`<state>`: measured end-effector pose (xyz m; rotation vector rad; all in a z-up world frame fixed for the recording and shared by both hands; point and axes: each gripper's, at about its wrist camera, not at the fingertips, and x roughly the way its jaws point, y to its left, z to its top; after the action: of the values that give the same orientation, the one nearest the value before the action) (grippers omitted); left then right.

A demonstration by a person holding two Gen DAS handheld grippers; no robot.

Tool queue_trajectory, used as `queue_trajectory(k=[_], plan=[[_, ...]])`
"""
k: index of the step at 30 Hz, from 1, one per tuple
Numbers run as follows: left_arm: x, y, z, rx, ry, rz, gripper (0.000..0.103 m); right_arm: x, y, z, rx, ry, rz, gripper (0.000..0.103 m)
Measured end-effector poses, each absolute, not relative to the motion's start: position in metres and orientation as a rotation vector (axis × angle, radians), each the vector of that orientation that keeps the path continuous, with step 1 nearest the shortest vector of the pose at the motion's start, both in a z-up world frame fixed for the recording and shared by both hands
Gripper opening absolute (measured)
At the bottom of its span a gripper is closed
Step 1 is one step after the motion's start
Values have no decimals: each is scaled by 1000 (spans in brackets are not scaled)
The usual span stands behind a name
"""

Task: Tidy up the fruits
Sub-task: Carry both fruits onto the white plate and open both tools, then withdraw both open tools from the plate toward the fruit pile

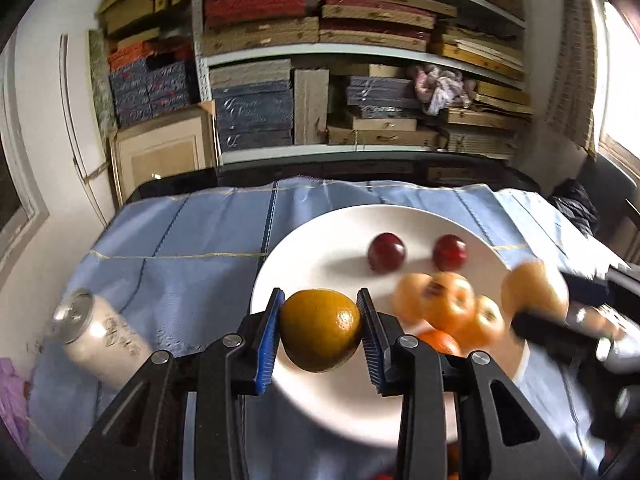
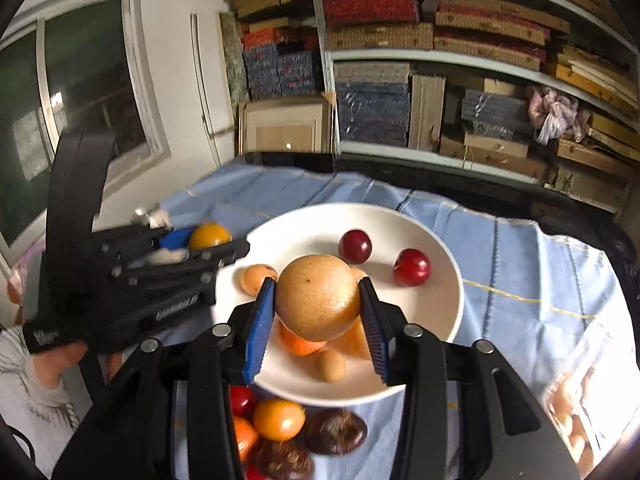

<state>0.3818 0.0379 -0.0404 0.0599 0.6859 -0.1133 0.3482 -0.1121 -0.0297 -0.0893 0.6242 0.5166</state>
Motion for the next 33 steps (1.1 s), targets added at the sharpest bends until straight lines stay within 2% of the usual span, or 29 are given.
queue_trajectory(k=[7,15,16,17,19,23,26,27,33], plan=[[421,46,-62,32,714,-85,37,379,-71,-65,-171,717,620,41],[444,53,-75,33,747,-58,37,394,-60,-74,-230,641,572,42],[445,53,-76,33,747,-57,37,394,-60,-75,-228,639,581,47],[444,54,-76,33,744,-56,40,394,-62,-74,-222,635,588,55],[442,53,-74,45,735,-42,41,393,-66,-72,-201,629,598,62],[435,55,-65,28,712,-47,44,388,-79,-63,-170,630,616,62],[431,59,-56,18,688,-35,61,388,-96,-55,-113,661,625,65],[427,61,-51,15,673,-27,64,390,-103,-53,-78,687,640,66],[415,63,-30,-36,645,-53,66,397,-121,-53,107,791,802,66]])
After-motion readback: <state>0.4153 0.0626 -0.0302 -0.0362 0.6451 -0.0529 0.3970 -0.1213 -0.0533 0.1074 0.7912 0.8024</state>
